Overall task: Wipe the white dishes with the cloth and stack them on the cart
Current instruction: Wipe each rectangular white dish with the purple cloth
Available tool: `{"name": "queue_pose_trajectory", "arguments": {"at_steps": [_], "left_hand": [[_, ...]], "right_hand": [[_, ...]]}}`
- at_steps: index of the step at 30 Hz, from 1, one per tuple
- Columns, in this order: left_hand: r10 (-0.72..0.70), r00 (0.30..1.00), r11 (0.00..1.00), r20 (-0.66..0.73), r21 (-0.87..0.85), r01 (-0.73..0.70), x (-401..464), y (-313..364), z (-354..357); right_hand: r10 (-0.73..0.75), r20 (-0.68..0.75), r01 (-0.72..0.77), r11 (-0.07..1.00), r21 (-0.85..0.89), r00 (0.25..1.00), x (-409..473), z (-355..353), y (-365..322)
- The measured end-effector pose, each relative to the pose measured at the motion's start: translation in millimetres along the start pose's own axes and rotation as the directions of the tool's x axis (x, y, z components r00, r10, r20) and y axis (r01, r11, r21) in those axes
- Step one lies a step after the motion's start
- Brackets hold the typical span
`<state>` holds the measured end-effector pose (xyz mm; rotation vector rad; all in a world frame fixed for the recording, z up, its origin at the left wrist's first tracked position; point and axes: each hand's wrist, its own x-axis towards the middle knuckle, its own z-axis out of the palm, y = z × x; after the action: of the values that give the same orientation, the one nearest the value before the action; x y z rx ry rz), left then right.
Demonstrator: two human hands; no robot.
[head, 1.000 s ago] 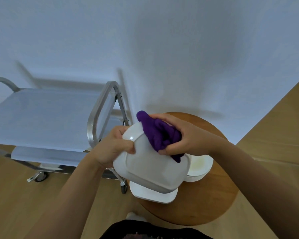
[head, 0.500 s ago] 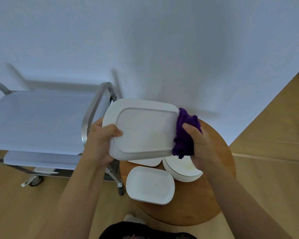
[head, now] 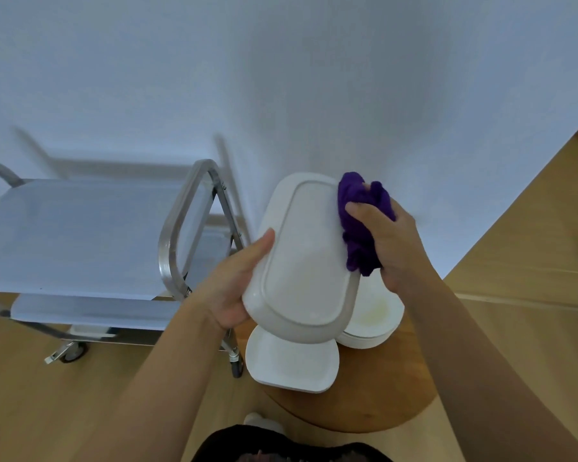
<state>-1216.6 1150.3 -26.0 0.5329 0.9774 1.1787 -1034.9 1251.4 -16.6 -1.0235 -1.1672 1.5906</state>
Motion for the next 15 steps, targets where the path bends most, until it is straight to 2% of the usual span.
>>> {"name": "queue_pose_trajectory", "arguments": {"at_steps": [4,7,10,12,15], "left_hand": [[0.100,0.995,0.987,0.010,-0.127,-0.098,3.7,-11.7,7.8],[0.207,0.975,0.960,-0.086,-0.172,-0.219,7.1,-6.8,6.1],[0.220,0.965,0.961,-0.147,-0.141,-0.240,8.9,-7.1,5.2],[0.213,0.962,0.967,-0.172,-0.107,-0.233,7.3,-12.0,3.3],[0.226,0.950,0.974,-0.214,0.015,-0.228,5.2,-15.9,-4.8]], "right_hand": [[-0.103,0.009,0.103,0.974,-0.200,0.995,-13.2,12.5,2.9],[-0.165,0.045,0.170,0.956,-0.240,0.985,-39.2,26.6,30.3],[-0.152,0.084,0.166,0.964,-0.209,0.985,-61.7,39.4,55.2],[-0.145,0.112,0.172,0.944,-0.283,0.983,-70.2,40.4,63.3],[-0.042,0.107,0.082,0.911,-0.405,0.993,-73.2,28.0,62.5]]}}
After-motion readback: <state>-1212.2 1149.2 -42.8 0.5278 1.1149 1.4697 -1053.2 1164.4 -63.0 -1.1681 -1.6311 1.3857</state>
